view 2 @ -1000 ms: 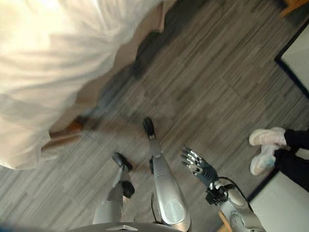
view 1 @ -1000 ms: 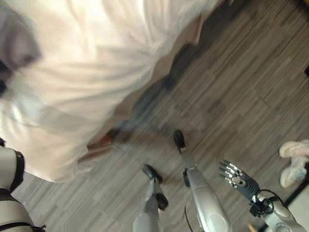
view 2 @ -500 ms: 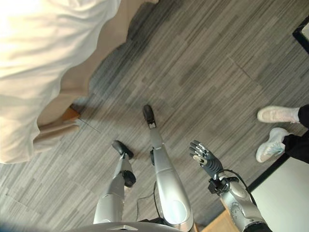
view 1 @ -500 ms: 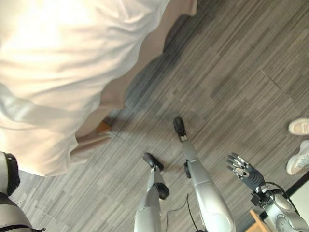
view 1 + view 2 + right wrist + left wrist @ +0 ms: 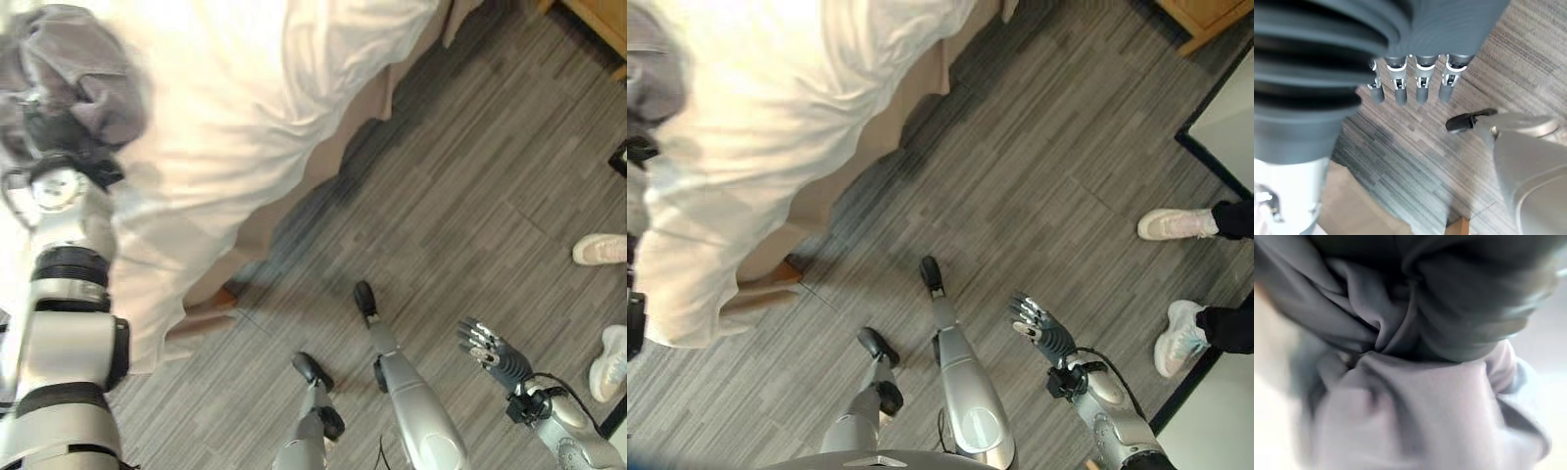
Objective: Pick up bed clothes into laundry basket.
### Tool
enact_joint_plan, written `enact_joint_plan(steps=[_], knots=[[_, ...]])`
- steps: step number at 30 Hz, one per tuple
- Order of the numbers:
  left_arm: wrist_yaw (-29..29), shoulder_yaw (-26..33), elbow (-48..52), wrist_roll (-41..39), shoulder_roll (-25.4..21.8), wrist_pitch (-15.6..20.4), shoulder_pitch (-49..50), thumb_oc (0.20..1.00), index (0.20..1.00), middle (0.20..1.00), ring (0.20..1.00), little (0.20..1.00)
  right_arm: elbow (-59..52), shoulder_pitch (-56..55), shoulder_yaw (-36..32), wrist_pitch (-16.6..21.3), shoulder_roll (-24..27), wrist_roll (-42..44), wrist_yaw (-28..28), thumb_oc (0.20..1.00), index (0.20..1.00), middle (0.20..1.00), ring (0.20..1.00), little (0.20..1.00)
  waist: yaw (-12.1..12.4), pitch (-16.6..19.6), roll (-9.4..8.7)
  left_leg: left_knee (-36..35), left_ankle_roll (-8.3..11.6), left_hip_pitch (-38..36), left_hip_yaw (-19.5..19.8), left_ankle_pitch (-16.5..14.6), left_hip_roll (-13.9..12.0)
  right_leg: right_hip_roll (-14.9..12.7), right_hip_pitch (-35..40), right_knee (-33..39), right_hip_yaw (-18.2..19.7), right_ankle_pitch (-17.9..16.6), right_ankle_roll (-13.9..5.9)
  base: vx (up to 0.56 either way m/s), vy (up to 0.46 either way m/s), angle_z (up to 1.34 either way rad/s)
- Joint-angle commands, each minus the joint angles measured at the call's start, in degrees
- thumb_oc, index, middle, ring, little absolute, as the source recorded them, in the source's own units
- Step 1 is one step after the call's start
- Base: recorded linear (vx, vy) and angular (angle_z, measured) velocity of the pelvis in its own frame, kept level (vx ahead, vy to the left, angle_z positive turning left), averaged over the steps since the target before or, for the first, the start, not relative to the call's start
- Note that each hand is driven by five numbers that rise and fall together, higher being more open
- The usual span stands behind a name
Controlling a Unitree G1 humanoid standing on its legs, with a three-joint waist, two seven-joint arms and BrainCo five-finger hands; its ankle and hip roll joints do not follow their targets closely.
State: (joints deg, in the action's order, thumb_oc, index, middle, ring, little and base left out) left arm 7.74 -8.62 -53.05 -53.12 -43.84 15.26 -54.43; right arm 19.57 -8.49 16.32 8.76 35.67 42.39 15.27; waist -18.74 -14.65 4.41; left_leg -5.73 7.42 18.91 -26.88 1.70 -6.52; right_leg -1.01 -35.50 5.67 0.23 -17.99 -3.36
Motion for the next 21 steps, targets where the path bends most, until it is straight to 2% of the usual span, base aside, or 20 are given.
enact_joint_plan(steps=[1, 4, 7, 10, 15, 18, 19, 21], knots=[[-5.90, -1.31, 2.61, -3.06, 0.13, 4.52, -6.65, 0.200, 0.200, 0.200, 0.200, 0.200, -3.31, -0.13, -0.46, 1.86, 2.43, -2.19, -0.04, 1.000, 1.000, 1.000, 1.000, 1.000, -5.20, -1.93, 3.03, 0.73, 5.71, -2.60, 3.05, 2.40, -6.48, -1.83, 5.06, -3.90, 2.21, 11.17, -4.38, 0.00, 0.035, -0.06], [-7.57, -0.60, 6.01, -5.79, 1.18, 5.69, -5.49, 0.200, 0.200, 0.200, 0.200, 0.200, -3.15, -0.85, -1.15, 2.23, 2.46, -3.37, 0.48, 1.000, 1.000, 1.000, 1.000, 1.000, -5.16, -0.83, 3.14, 0.73, 5.54, -3.65, 3.17, 2.22, -6.26, -2.04, 6.77, -2.87, 2.37, 10.85, -4.40, 0.01, 0.016, -0.10], [-9.12, 2.28, 11.16, -11.78, 5.40, 7.53, -1.71, 0.200, 0.200, 0.200, 0.200, 0.200, -2.40, -1.43, -1.68, 2.01, 1.94, -5.73, 0.11, 1.000, 1.000, 1.000, 1.000, 1.000, -4.83, 0.98, 3.15, 0.73, 5.38, -5.54, 3.28, 2.15, -6.05, -2.49, 9.11, -2.25, 2.38, 10.97, -4.38, 0.05, 0.013, -0.09], [-11.22, 5.86, 18.21, -17.48, 11.94, 9.59, 5.57, 0.200, 0.200, 0.200, 0.200, 0.200, -1.92, -1.75, -1.99, 2.28, 0.86, -6.77, -0.48, 1.000, 1.000, 1.000, 1.000, 1.000, -4.49, 2.35, 2.94, 0.73, 5.12, -8.12, 3.29, 1.90, -5.85, -2.95, 11.88, -2.30, 2.49, 11.92, -4.29, 0.08, 0.012, -0.08], [-14.14, 7.86, 27.64, -21.78, 21.59, 12.19, 16.38, 0.200, 0.200, 0.200, 0.200, 0.200, -1.01, -1.64, -2.09, 2.38, -1.44, -8.86, -0.76, 1.000, 1.000, 1.000, 1.000, 1.000, -3.77, 5.96, 2.28, 0.73, 4.27, -12.84, 3.40, 1.36, -5.27, -3.34, 16.67, -2.61, 2.68, 13.42, -4.03, 0.10, 0.001, -0.03], [-15.29, 8.77, 30.35, -23.34, 25.46, 13.22, 21.50, 0.200, 0.200, 0.200, 0.200, 0.200, -0.53, -1.92, -2.53, 2.76, -2.92, -9.66, -1.32, 1.000, 1.000, 1.000, 1.000, 1.000, -3.61, 8.75, 1.89, 0.73, 3.65, -15.84, 3.27, 0.78, -4.76, -3.73, 19.84, -2.66, 2.77, 14.38, -4.05, 0.07, -0.012, -0.02], [-15.32, 9.12, 31.44, -23.14, 26.90, 13.61, 23.57, 0.200, 0.200, 0.200, 0.200, 0.200, -0.46, -2.15, -2.81, 2.89, -3.41, -10.20, -1.57, 1.000, 1.000, 1.000, 1.000, 1.000, -3.52, 9.47, 1.39, 0.73, 3.13, -16.31, 2.76, 1.99, -4.70, -3.81, 20.11, -3.04, 2.58, 13.50, -3.64, -0.02, -0.037, 0.00], [-15.23, 8.90, 32.27, -22.91, 27.93, 13.71, 25.25, 0.200, 0.200, 0.200, 0.200, 0.200, -0.34, -2.26, -3.10, 2.93, -3.70, -10.49, -1.71, 1.000, 1.000, 1.000, 1.000, 1.000, -3.30, 10.35, 1.21, 0.73, 2.93, -16.95, 2.83, 1.92, -4.49, -3.89, 21.10, -2.94, 2.64, 13.56, -3.66, -0.01, -0.022, 0.01]])
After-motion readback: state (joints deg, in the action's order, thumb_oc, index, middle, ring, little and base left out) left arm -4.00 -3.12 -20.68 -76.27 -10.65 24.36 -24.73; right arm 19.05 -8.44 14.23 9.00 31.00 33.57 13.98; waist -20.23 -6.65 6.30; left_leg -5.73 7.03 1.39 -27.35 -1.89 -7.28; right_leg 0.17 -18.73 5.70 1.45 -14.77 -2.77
